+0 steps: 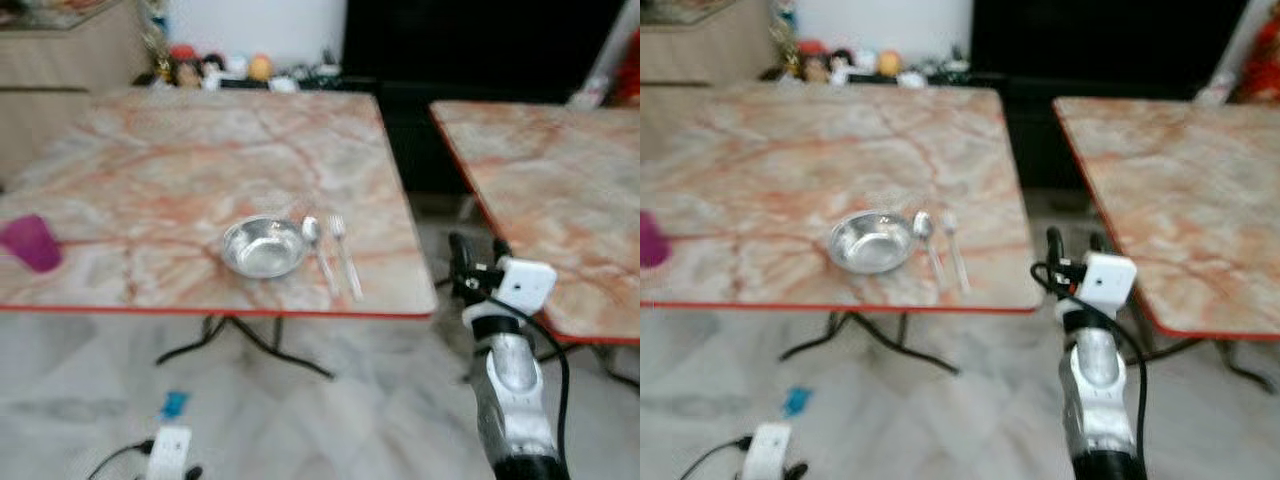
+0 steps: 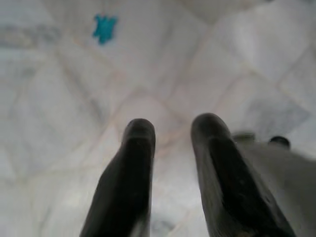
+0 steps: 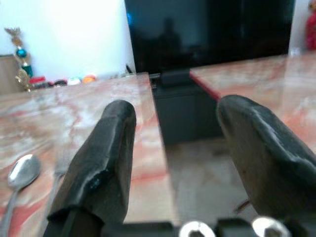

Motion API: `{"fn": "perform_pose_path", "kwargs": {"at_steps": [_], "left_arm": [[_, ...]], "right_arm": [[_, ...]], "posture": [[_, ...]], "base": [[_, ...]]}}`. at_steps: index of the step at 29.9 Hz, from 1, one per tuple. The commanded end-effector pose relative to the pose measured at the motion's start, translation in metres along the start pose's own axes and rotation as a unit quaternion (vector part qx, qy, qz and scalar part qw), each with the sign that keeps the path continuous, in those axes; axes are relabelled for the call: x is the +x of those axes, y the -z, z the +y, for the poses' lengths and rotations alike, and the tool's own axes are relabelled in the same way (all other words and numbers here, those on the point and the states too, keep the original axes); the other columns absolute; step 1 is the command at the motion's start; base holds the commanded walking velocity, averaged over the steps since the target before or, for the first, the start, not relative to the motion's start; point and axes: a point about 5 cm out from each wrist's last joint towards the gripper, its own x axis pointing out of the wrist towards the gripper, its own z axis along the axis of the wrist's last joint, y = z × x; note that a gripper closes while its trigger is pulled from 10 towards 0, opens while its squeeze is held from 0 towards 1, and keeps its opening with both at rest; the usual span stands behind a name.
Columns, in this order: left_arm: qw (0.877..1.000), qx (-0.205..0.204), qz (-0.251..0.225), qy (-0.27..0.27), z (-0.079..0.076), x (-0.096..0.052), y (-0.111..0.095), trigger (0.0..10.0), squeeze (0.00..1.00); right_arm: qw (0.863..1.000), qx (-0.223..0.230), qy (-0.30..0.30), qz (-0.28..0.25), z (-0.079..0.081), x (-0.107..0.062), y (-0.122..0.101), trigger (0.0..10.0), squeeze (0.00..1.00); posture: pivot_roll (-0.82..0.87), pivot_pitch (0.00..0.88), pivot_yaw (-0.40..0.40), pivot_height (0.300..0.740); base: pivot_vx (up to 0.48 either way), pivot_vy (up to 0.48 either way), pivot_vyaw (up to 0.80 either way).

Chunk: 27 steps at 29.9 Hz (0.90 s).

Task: Setting the table

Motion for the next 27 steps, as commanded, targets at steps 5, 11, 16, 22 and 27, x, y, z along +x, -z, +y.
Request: {"fn": "perform_pose_path", "kwargs": {"at_steps": [5, 11, 16, 22, 27], "left_arm": [[1.000, 0.006, -0.004, -0.004, 0.0036, 0.0004, -0.0036, 10.0, 0.00], [1.000, 0.008, -0.004, -0.001, 0.0023, 0.0006, -0.0035, 10.0, 0.00], [1.000, 0.008, -0.003, 0.000, 0.0008, 0.0007, -0.0031, 10.0, 0.00], [1.000, 0.008, -0.005, -0.003, 0.0008, 0.0008, -0.0037, 10.0, 0.00], [1.000, 0.010, -0.006, -0.005, 0.0015, 0.0009, -0.0043, 10.0, 0.00]], "right_arm": [[1.000, 0.005, -0.002, -0.011, 0.0000, 0.0037, -0.0055, 10.0, 0.00], [1.000, -0.001, -0.010, -0.014, 0.0015, 0.0042, -0.0065, 10.0, 0.00], [1.000, -0.004, -0.015, -0.015, 0.0018, 0.0042, -0.0067, 10.0, 0.00], [1.000, 0.009, -0.011, -0.010, 0.0029, 0.0055, -0.0057, 10.0, 0.00], [1.000, 0.010, -0.014, -0.009, 0.0046, 0.0054, -0.0053, 10.0, 0.00]], "posture": [[0.09, 0.000, -0.047, 0.740], [0.09, 0.000, -0.049, 0.740], [0.09, 0.000, -0.053, 0.740], [0.10, 0.000, -0.054, 0.740], [0.10, 0.000, -0.055, 0.740]], "base": [[0.000, 0.357, 0.00], [0.000, 0.358, 0.00], [0.000, 0.359, 0.22], [0.000, 0.178, 0.00], [0.000, 0.000, 0.00]]}}
